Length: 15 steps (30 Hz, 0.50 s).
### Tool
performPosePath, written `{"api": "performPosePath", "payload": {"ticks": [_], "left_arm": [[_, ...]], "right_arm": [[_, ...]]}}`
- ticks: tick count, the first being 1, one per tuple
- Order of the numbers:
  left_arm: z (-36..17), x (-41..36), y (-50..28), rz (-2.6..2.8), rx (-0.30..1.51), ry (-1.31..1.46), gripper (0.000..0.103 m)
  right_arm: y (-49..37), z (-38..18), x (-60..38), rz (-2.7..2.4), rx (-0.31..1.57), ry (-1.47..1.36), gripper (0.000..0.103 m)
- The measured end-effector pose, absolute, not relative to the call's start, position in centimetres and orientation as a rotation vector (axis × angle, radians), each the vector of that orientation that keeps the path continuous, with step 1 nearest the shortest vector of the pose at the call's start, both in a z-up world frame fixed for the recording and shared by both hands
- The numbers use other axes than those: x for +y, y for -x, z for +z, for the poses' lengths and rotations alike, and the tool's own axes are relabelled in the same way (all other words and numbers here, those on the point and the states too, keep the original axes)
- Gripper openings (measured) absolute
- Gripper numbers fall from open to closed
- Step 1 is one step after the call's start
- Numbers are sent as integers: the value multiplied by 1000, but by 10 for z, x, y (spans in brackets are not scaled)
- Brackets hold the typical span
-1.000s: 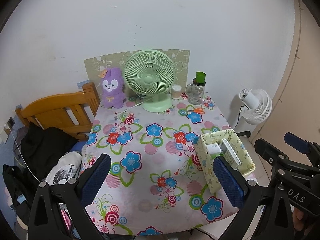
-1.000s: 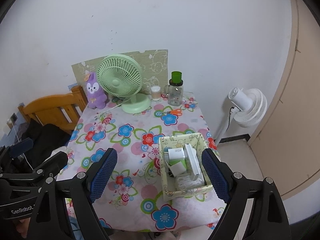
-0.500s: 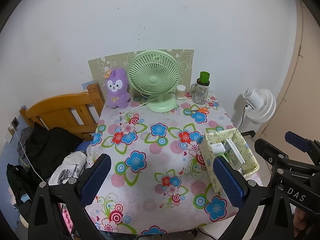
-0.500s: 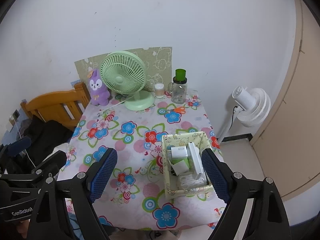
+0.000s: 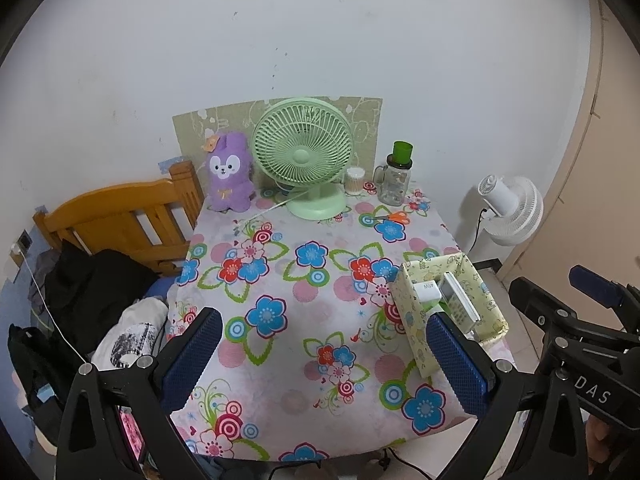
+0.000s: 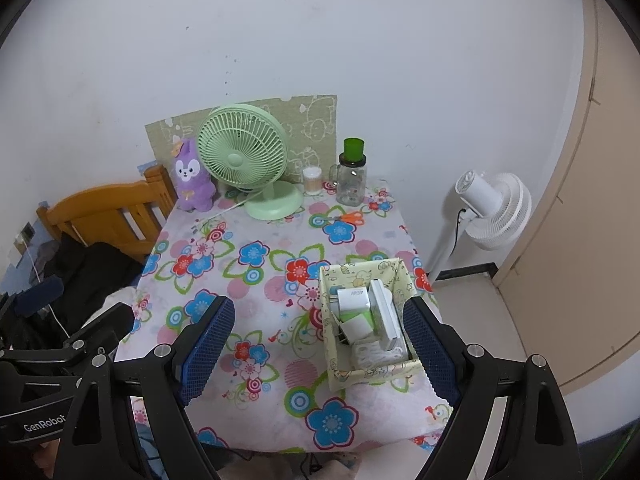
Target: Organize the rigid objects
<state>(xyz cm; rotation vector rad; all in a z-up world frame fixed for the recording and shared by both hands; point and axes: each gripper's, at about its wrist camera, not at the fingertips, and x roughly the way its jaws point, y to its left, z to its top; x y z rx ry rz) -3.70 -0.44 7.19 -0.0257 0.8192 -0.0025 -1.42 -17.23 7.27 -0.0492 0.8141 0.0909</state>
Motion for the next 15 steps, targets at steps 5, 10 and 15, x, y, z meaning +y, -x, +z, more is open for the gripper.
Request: {"api": "performPosePath", "payload": {"ticks": [5,10,15], "left_arm": [[74,1,38,8,822,34,103],[74,1,35,10,816,34,103],[73,-1,30,19,809,24,103]], "right_arm": [[16,77,-168,96,818,41,88],[15,79,-165,90,809,52,88],[7,78,-165,78,814,56,88]]}}
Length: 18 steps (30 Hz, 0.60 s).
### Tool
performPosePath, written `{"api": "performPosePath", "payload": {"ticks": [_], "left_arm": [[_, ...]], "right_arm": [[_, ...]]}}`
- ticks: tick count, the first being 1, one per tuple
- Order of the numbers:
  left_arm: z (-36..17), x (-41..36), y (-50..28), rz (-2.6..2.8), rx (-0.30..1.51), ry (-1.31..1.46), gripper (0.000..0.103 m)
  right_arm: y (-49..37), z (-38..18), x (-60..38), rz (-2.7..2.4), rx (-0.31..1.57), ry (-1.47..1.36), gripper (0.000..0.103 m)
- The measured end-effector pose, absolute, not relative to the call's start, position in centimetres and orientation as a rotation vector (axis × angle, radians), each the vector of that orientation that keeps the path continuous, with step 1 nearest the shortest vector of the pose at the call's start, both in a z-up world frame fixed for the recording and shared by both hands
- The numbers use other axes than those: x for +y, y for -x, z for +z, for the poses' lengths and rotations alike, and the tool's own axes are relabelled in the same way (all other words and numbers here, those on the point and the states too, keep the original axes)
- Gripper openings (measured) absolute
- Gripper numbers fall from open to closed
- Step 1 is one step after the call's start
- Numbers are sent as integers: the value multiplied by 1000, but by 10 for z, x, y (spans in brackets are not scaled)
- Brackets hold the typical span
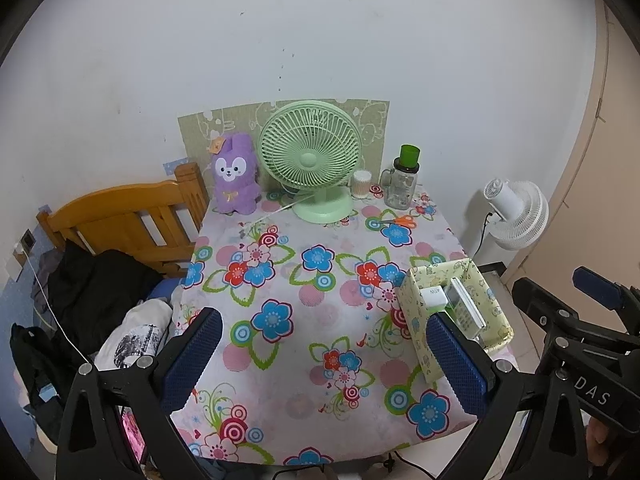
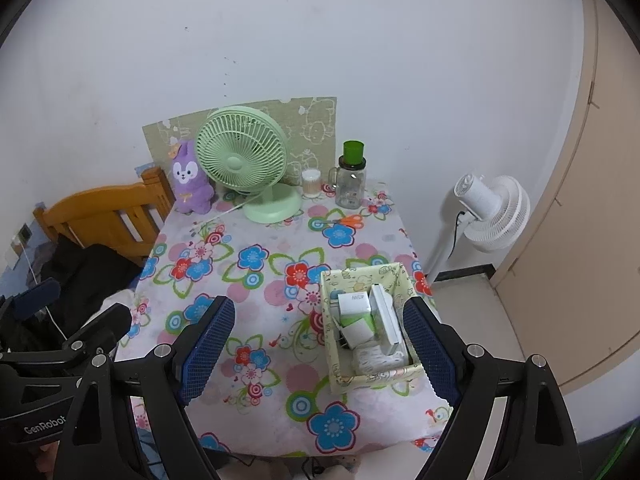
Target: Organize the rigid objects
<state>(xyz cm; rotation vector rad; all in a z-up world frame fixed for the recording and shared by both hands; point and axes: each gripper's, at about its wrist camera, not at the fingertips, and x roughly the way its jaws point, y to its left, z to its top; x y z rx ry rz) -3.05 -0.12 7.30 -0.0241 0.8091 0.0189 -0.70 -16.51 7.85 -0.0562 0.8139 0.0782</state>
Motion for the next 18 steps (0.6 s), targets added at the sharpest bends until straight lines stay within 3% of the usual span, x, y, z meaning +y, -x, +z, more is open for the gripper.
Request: {"api": "performPosePath", "payload": {"ticks": [18], "left_arm": [[69,-18,2,-8,795,43,103]], "right_arm": [[-19,78,-182,41,795,66,88]]}}
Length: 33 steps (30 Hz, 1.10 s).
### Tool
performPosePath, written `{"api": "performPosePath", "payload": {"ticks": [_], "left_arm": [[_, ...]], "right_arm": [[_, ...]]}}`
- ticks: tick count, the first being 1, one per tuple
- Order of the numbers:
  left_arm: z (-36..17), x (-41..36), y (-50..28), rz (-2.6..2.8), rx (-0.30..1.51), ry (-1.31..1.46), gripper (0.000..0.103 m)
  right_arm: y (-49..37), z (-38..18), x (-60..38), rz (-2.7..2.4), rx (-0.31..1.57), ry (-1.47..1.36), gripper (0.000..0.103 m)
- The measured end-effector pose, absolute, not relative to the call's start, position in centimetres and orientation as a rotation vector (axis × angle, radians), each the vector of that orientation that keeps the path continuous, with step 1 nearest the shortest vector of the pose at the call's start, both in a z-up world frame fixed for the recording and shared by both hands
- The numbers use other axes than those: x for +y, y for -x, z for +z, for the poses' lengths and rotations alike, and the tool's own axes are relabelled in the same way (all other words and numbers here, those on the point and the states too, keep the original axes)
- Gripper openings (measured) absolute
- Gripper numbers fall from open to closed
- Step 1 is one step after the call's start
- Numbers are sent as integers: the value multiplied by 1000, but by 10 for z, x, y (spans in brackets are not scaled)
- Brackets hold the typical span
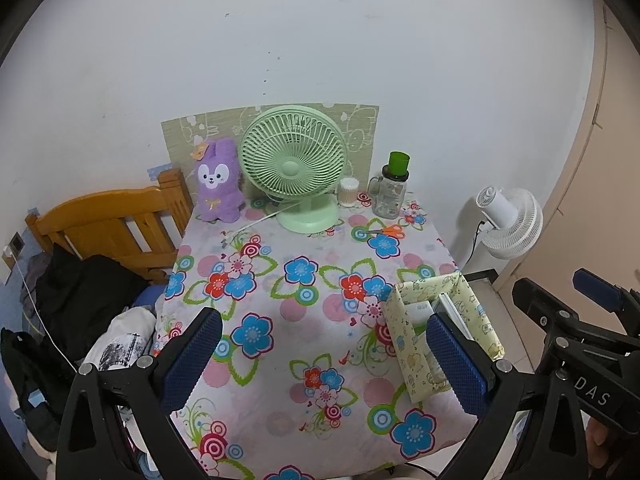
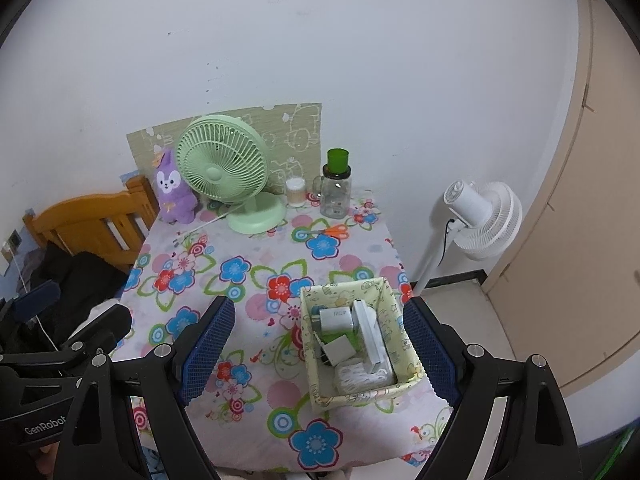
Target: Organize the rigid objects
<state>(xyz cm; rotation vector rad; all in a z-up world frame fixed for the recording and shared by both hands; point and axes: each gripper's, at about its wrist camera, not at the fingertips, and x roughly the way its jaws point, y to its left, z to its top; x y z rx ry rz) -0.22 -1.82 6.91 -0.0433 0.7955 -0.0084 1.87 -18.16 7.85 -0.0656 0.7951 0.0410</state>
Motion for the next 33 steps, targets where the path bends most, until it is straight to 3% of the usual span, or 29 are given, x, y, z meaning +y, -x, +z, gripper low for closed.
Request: {"api": "performPosePath", "payload": {"ticks": [33], "left_arm": [[62,-8,1,-12,825,37,103]], "right_arm": [[-18,71,-169,15,825,78,88]]}}
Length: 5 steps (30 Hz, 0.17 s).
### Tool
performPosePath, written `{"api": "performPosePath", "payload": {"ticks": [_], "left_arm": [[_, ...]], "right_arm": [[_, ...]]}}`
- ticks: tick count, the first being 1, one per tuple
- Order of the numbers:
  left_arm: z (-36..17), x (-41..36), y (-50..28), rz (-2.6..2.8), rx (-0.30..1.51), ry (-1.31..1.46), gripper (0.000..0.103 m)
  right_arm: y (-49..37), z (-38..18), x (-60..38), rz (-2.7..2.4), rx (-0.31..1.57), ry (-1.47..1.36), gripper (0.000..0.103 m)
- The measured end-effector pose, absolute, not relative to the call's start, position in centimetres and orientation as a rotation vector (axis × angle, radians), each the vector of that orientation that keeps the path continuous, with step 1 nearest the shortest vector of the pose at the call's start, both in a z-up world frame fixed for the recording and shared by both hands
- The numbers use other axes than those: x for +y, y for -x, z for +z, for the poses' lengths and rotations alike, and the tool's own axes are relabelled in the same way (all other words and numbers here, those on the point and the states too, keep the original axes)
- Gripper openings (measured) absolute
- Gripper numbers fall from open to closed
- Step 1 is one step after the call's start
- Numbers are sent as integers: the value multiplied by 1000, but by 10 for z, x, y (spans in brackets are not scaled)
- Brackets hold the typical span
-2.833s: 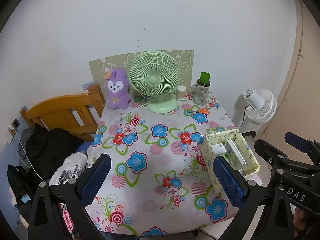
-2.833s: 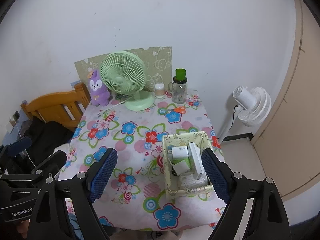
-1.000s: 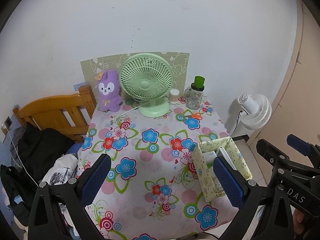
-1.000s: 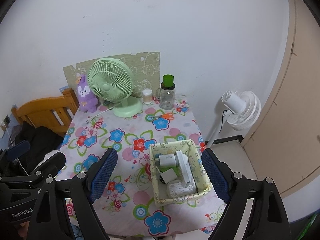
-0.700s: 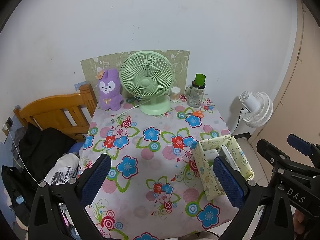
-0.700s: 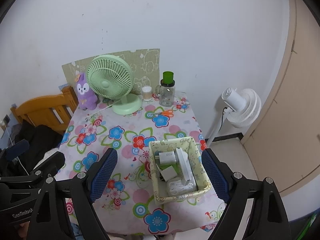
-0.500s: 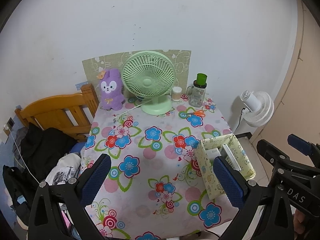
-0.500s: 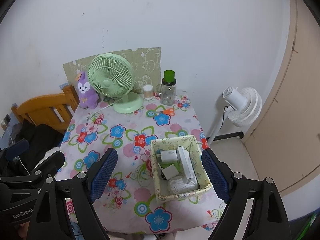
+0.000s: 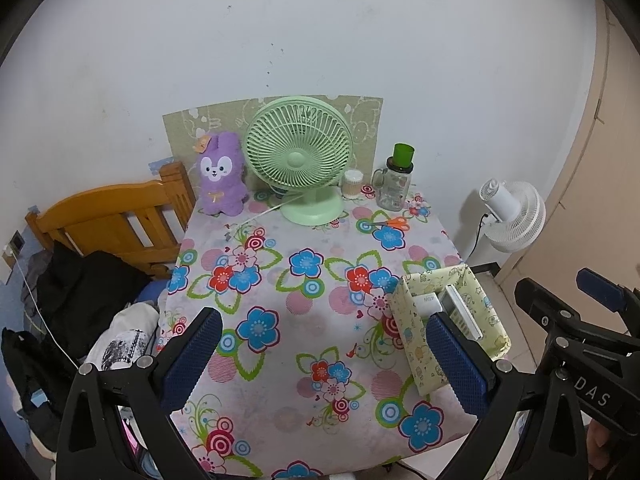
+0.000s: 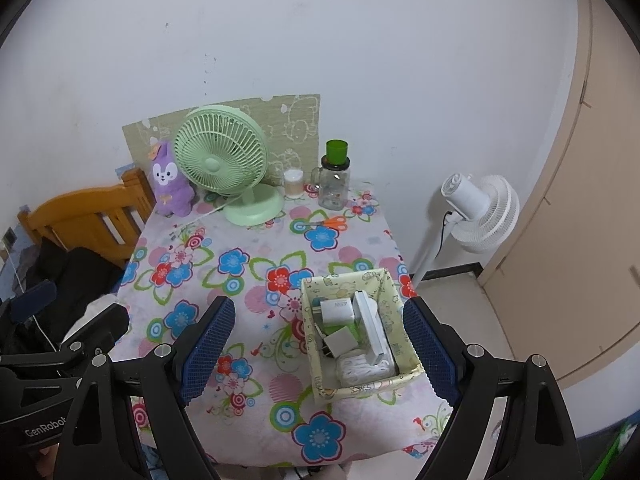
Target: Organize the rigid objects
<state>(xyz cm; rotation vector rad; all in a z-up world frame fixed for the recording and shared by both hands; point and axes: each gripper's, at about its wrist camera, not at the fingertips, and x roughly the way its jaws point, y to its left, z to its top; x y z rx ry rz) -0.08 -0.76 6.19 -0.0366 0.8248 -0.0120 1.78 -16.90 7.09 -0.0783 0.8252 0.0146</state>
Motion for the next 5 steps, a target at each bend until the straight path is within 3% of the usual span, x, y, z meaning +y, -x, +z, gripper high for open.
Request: {"api": "performPosePath", "payload": {"ticks": [5], "left_arm": [[53,-1,-6,-38,853,50,103]], "right_arm": [[-18,64,-165,-11,829,71,88]]}}
